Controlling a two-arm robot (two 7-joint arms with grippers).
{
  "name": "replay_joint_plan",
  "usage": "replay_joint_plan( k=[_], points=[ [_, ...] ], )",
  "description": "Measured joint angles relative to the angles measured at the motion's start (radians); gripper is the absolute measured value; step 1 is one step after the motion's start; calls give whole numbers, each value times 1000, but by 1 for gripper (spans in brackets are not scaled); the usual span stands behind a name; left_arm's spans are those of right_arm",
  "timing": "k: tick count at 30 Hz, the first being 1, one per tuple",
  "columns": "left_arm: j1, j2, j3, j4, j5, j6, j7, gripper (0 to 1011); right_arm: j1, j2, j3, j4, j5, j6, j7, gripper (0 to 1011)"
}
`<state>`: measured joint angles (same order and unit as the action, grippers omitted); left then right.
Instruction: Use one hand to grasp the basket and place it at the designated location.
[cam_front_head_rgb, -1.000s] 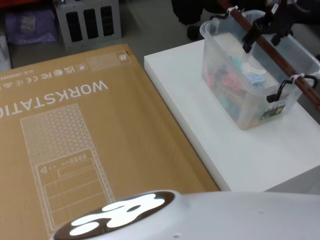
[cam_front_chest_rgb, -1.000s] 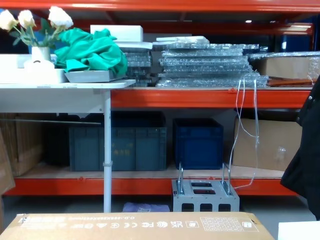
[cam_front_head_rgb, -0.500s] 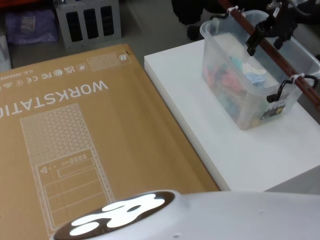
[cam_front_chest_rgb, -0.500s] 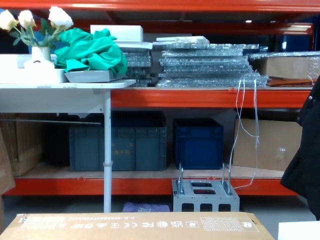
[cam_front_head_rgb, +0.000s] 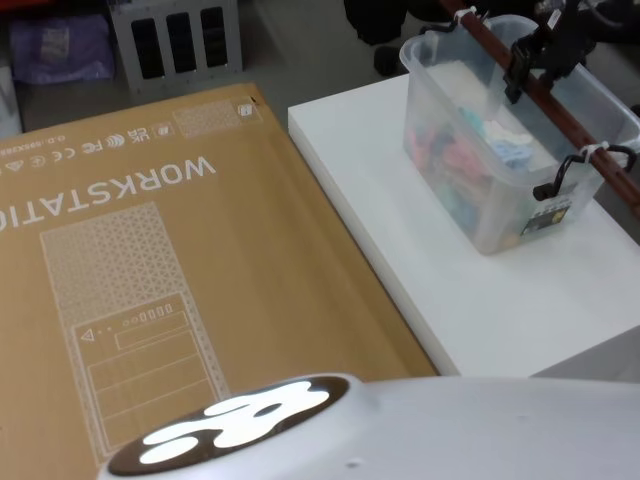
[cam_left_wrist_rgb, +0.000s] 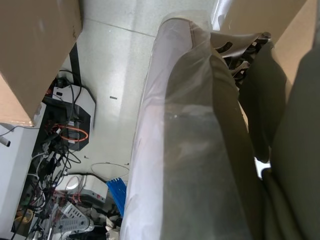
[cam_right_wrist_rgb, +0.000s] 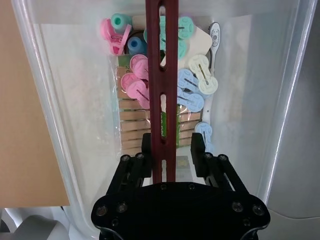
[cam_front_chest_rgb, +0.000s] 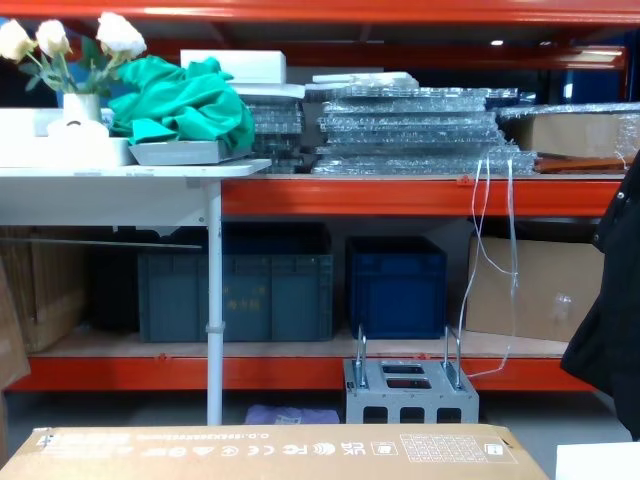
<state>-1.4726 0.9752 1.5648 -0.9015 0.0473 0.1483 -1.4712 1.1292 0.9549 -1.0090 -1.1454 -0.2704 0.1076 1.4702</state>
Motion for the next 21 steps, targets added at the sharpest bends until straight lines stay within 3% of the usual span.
replay_joint_plan(
  k=[8,21],
  points=[
    [0,0,0,0,0,0,0,0,-4,3,2,-8,0,4,-2,240],
    [0,0,0,0,0,0,0,0,-9,5,5,-10,5,5,1,237]
  ],
)
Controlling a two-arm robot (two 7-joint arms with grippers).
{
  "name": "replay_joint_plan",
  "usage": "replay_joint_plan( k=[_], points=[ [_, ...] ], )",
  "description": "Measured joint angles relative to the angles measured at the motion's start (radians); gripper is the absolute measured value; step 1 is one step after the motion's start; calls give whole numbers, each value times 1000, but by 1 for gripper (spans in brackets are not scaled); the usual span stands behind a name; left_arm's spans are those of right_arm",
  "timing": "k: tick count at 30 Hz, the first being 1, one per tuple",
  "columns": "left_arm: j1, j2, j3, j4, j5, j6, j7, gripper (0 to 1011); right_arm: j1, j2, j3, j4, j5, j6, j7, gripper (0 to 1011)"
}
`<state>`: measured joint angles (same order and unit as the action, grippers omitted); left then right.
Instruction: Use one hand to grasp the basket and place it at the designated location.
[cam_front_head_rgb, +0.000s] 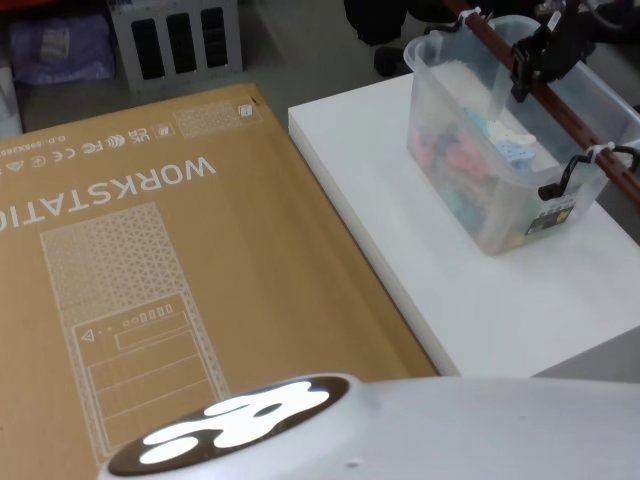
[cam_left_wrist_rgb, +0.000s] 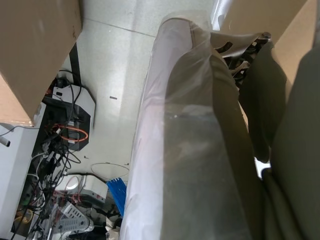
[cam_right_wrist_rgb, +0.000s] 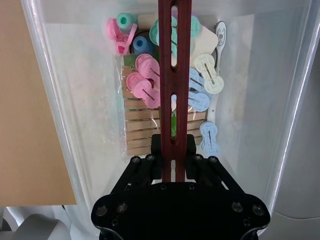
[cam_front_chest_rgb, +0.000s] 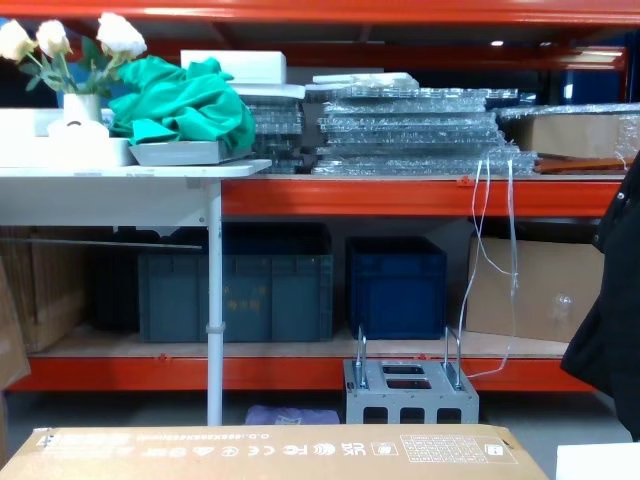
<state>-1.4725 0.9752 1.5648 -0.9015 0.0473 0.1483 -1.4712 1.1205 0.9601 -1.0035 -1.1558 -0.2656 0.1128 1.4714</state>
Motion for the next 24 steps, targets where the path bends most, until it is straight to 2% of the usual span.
replay_joint_plan(
  k=[5,11,24],
  points=[
    [0,0,0,0,0,0,0,0,2,7,3,-3,2,-4,2,238],
    [0,0,0,0,0,0,0,0,13,28,13,-42,2,-13,4,237],
    [0,0,0,0,0,0,0,0,44,85,62,-139,12,-21,8,237]
  ],
)
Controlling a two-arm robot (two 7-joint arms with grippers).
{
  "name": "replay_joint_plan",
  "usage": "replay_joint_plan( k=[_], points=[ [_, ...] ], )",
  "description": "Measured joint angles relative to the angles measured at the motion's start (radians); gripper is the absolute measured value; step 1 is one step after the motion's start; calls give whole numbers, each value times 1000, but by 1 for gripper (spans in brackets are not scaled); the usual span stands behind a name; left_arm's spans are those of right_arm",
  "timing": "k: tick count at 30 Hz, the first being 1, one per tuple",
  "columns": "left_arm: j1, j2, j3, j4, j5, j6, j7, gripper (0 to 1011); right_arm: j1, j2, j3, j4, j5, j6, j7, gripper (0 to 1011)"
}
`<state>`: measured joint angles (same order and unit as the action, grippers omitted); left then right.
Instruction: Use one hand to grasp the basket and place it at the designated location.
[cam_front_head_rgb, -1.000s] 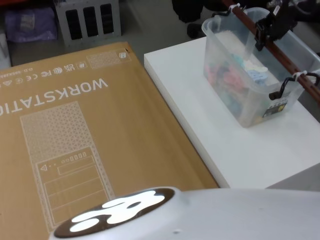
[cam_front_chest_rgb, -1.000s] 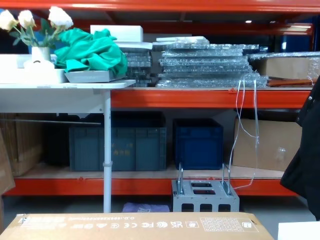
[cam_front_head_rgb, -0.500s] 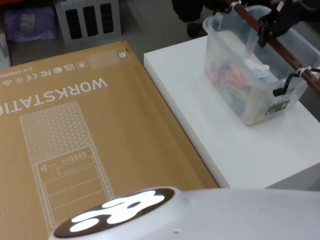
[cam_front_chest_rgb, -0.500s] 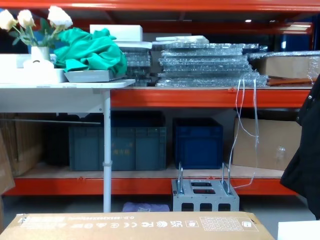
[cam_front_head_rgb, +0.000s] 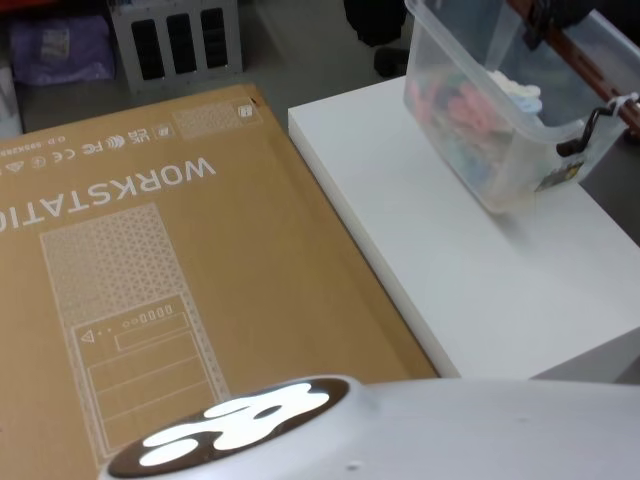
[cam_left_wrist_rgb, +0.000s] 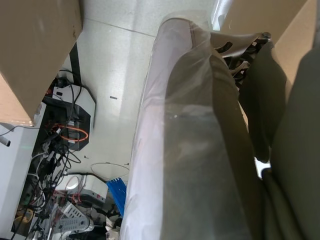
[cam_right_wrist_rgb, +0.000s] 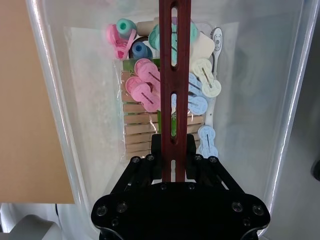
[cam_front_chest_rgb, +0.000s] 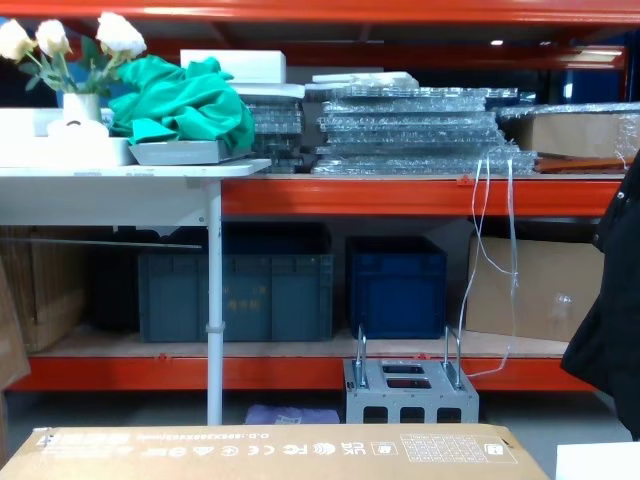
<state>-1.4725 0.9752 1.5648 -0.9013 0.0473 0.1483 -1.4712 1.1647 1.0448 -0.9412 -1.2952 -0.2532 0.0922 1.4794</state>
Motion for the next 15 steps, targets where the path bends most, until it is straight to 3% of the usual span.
replay_joint_plan(
  k=[15],
  points=[
    [0,0,0,0,0,0,0,0,21,6,26,-22,-5,-17,0,237]
  ],
)
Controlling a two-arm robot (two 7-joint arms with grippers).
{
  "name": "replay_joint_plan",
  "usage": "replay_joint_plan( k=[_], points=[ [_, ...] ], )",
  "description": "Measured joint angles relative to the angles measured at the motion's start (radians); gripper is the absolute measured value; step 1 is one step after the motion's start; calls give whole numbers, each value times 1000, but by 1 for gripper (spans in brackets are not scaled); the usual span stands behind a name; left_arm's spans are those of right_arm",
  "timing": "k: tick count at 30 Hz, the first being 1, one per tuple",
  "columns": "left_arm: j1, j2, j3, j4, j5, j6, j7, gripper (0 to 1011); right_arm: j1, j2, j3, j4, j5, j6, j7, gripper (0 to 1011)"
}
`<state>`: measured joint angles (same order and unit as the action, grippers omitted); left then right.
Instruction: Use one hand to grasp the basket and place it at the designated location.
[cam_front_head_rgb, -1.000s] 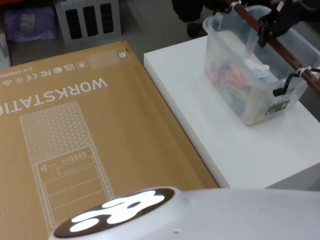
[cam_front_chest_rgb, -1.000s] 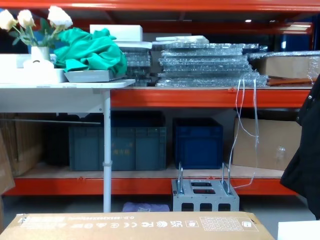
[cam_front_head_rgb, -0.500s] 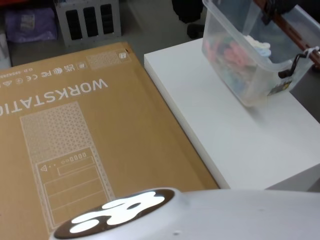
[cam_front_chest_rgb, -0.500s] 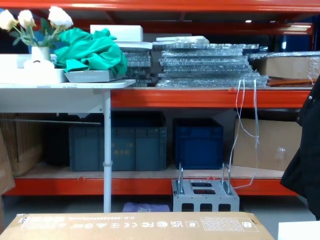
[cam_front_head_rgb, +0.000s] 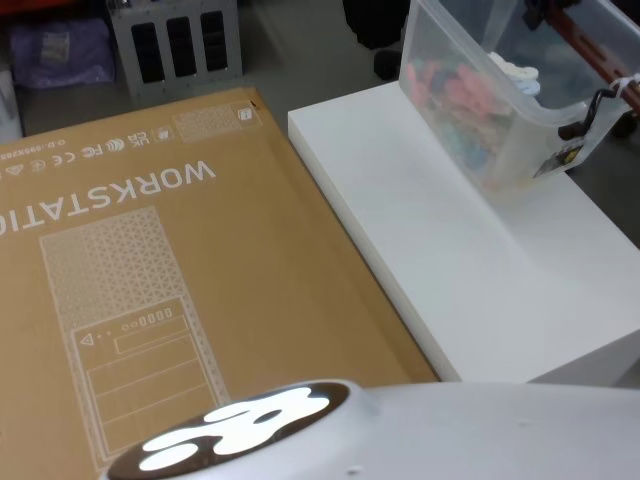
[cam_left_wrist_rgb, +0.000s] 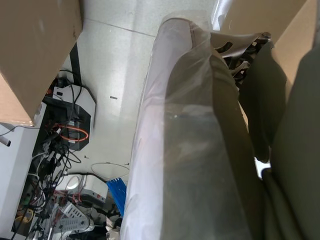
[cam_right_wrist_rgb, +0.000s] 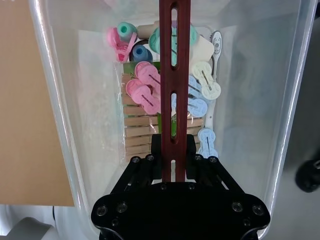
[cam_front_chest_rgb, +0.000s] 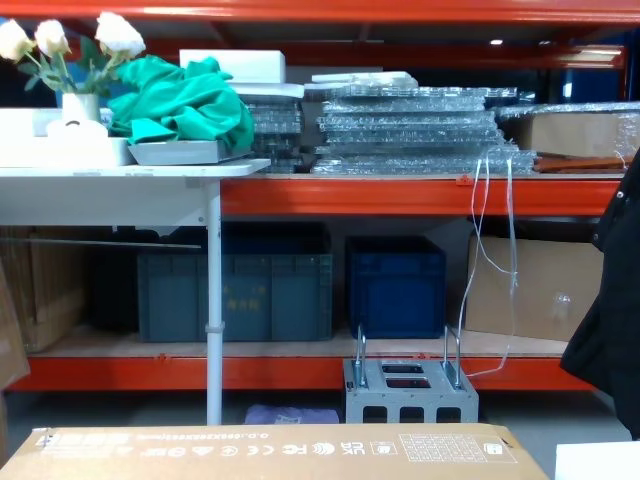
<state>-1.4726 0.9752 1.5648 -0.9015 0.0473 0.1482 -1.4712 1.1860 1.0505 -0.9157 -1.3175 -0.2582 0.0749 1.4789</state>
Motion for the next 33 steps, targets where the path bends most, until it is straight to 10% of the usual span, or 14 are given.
replay_joint_plan(
  k=[9,33],
  points=[
    [0,0,0,0,0,0,0,0,86,-96,-28,65,-38,-113,17,238],
    [0,0,0,0,0,0,0,0,165,-200,-97,30,-2,-293,41,238]
  ],
)
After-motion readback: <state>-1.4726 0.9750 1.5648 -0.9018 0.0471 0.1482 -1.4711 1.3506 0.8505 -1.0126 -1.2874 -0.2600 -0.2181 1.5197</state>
